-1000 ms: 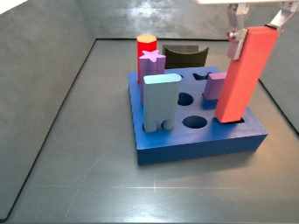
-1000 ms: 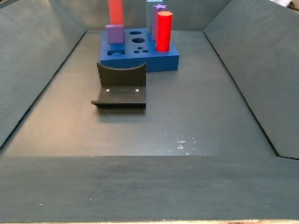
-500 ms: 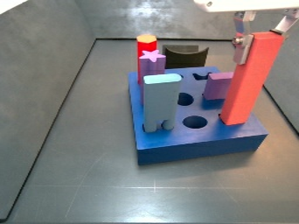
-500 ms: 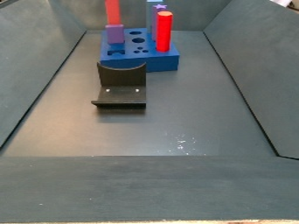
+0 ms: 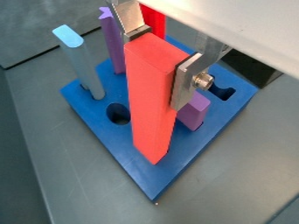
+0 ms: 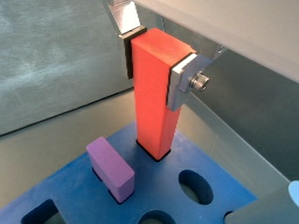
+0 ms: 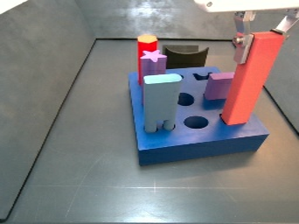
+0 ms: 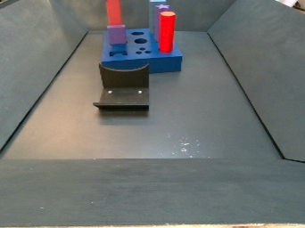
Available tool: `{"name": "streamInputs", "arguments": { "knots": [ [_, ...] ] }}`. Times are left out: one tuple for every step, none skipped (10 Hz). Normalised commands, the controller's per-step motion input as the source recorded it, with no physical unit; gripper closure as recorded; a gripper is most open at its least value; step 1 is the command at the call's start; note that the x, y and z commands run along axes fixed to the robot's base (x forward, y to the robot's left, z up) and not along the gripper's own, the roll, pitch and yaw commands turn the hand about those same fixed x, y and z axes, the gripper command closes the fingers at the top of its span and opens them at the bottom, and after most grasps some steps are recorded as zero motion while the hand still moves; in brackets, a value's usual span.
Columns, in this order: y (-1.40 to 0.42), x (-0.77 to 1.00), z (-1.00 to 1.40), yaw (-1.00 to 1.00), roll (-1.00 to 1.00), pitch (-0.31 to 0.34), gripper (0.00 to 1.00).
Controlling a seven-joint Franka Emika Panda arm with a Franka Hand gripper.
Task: Pick up the rectangle object. Move up. Place the rectangle object on the fixture. Regrasp the rectangle object. Move to above the board. Insert the rectangle object.
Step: Insert the rectangle object.
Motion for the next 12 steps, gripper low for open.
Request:
{"name": "streamInputs", "arguments": {
  "knots": [
    [0.00,-0.03,-0.29,-0.09,0.34,0.143,1.00],
    [0.00,-0.06,-0.42,-0.09,0.31,0.077,1.00],
    [0.00,-0.07,-0.33,-0.13,0.30,0.084,1.00],
    [0.00,-0.08,-0.13,-0.15,0.30,0.119,1.00],
    [-0.22,-0.09,-0.11,-0.09,0.28,0.034,1.00],
    [-0.27,-0.01,-0.40,0.00,0.25,-0.034,1.00],
    [-0.29,0.00,-0.50,0.00,0.26,-0.059,1.00],
    [-0.34,0.00,-0.54,0.00,0.29,-0.030,1.00],
    [-0.13,0.01,-0.43,0.00,0.14,-0.029,1.00],
    [0.00,0.00,-0.09,0.00,0.00,-0.133,1.00],
    [0.01,0.00,-0.12,0.00,-0.03,-0.106,1.00],
    [0.00,0.00,0.00,0.00,0.00,0.000,1.00]
  ]
}}
